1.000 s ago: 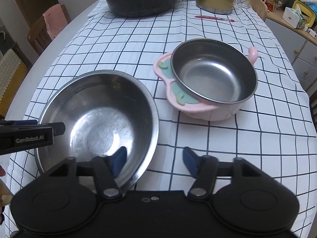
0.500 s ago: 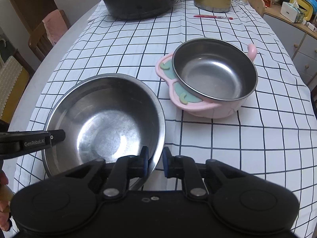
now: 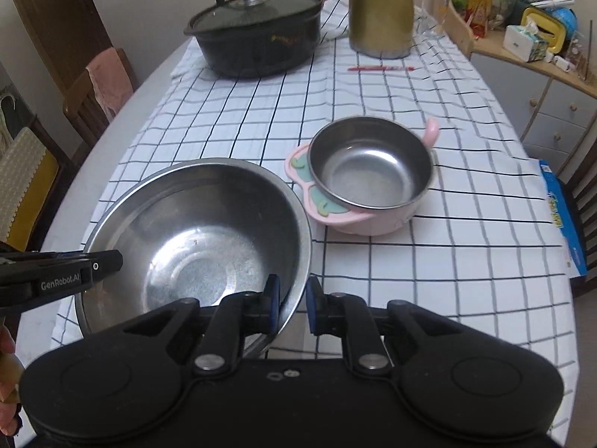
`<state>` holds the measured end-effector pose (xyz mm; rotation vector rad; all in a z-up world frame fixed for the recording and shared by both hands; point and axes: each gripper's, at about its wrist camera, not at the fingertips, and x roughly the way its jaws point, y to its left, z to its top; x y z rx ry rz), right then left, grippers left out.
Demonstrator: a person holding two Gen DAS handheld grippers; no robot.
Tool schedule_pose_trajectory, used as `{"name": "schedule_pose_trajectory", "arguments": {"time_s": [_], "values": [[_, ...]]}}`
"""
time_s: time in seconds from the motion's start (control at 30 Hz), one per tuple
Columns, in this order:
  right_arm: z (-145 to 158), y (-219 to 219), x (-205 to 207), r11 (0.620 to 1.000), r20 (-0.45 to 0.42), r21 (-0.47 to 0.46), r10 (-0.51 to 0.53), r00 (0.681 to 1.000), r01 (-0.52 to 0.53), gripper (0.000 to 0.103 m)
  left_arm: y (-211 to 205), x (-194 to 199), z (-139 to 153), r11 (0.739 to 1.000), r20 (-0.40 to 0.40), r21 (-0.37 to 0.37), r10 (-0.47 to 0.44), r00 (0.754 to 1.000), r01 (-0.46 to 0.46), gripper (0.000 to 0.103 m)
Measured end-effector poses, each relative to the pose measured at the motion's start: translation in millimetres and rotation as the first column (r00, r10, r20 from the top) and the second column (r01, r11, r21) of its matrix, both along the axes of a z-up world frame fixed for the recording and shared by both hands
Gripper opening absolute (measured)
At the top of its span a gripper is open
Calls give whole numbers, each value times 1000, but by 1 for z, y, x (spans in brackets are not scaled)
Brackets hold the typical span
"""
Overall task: Organize plates and bowls
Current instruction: 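Carry the steel bowl and lower it onto the plate stack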
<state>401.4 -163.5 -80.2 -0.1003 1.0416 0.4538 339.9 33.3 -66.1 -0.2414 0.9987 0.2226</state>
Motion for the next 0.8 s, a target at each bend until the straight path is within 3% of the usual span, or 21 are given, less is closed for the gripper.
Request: {"name": "schedule_pose_trajectory", "arguments": {"time_s": [0.4,0.8], "values": [[46,-47,-66,996,41,20,-92,995,92,15,-36,-53,46,990,55,-17,-136,989,137,16],[67,-97,-137,979,69,24,-206,976,205,15,-84,-105,59,951,67,-24,-305,950,307,16]]}}
